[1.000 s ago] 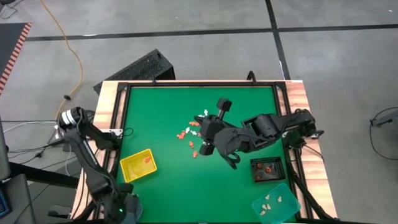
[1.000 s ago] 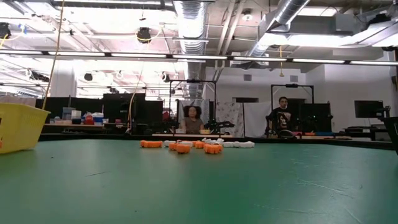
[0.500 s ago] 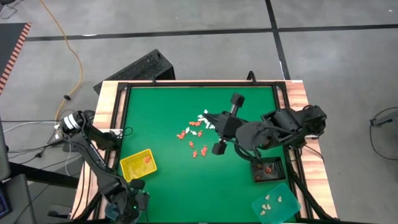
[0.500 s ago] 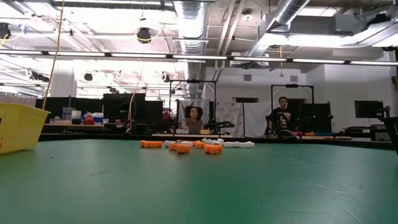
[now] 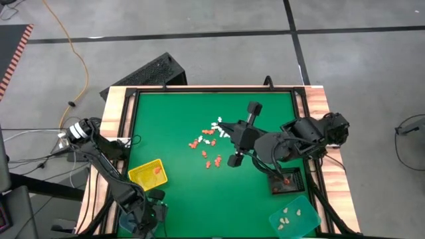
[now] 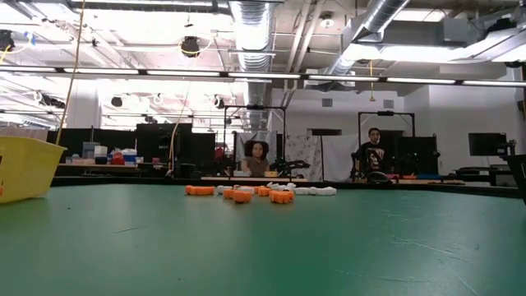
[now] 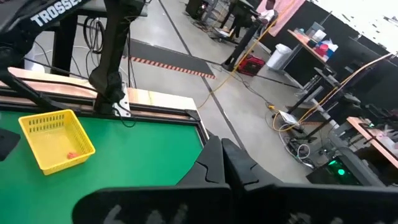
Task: Sort Halloween decoration
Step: Adjust the blue bin, then put the orange skeleton model into the yellow bin
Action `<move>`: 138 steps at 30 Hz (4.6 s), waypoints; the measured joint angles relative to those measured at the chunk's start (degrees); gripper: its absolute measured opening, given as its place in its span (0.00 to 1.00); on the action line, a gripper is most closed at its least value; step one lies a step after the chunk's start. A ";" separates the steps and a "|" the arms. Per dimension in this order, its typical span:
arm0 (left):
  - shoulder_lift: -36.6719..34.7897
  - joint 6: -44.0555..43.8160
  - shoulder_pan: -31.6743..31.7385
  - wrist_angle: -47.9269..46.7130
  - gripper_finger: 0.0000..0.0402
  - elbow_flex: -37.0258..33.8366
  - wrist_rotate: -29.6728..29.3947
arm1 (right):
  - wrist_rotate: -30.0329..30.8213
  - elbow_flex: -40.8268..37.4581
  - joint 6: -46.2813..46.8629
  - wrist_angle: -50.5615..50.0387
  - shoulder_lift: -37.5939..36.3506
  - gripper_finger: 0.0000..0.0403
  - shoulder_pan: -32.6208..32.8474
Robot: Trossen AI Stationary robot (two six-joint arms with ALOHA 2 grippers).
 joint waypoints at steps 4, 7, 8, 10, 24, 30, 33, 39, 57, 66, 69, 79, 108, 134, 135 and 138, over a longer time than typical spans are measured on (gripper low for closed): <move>0.00 5.39 1.79 1.32 0.00 0.00 -0.14 | -0.01 0.00 -0.16 0.01 -0.34 0.00 0.07; 0.00 10.65 3.14 2.44 0.00 0.00 -0.57 | -0.01 0.00 -0.91 0.06 -0.34 0.00 -0.07; 0.00 12.29 3.58 2.81 0.00 0.00 -0.56 | -0.01 0.00 -1.25 0.05 -0.34 0.00 -0.07; 0.00 15.40 4.53 3.49 0.00 0.00 -0.38 | -0.01 0.00 -1.42 0.05 -0.34 0.00 -0.11; -0.26 20.77 6.54 -10.82 0.00 10.23 -2.05 | -0.05 0.00 -1.45 0.07 -0.34 0.00 -0.82; -1.86 1.46 1.12 -25.03 0.00 16.85 -5.53 | -0.28 0.00 -1.09 0.09 -0.34 0.00 -2.24; -2.93 -16.61 -4.02 -27.68 0.00 16.57 -8.59 | -1.93 0.00 -1.02 0.08 -0.34 0.00 -2.64; -2.26 -41.88 -11.71 -35.39 0.00 15.51 -1.88 | -2.18 0.00 -1.04 -0.03 -0.34 0.00 -2.62; 1.31 -55.46 -17.73 -22.22 0.00 14.76 1.71 | -1.88 0.00 -1.43 -0.03 -0.18 0.00 -2.65; 1.84 -53.92 -16.06 -12.01 0.00 6.35 1.88 | -1.73 0.00 -3.00 -0.02 -0.16 0.00 -2.71; 1.84 -53.54 -15.01 -12.99 0.00 4.83 1.00 | -1.72 0.00 -3.12 -0.01 -0.16 0.00 -2.69; 1.79 -47.85 -10.86 -12.86 0.00 2.91 -0.07 | -1.65 0.00 -4.52 -0.03 -0.16 0.00 -2.69; -45.10 -35.14 -12.08 -26.35 0.06 6.64 -60.11 | -34.28 -21.73 32.69 -7.13 2.88 0.05 -20.73; -58.27 -24.36 -12.11 -33.93 0.56 6.58 -72.31 | -42.10 -58.61 55.54 29.67 2.79 0.46 -28.65; -58.27 -25.54 -12.11 -34.62 0.56 6.56 -72.66 | -41.86 -58.67 56.20 29.61 2.79 0.46 -28.63; -58.29 -27.59 -12.11 -35.47 0.56 6.56 -73.19 | -41.37 -58.82 57.48 29.93 3.42 0.45 -28.90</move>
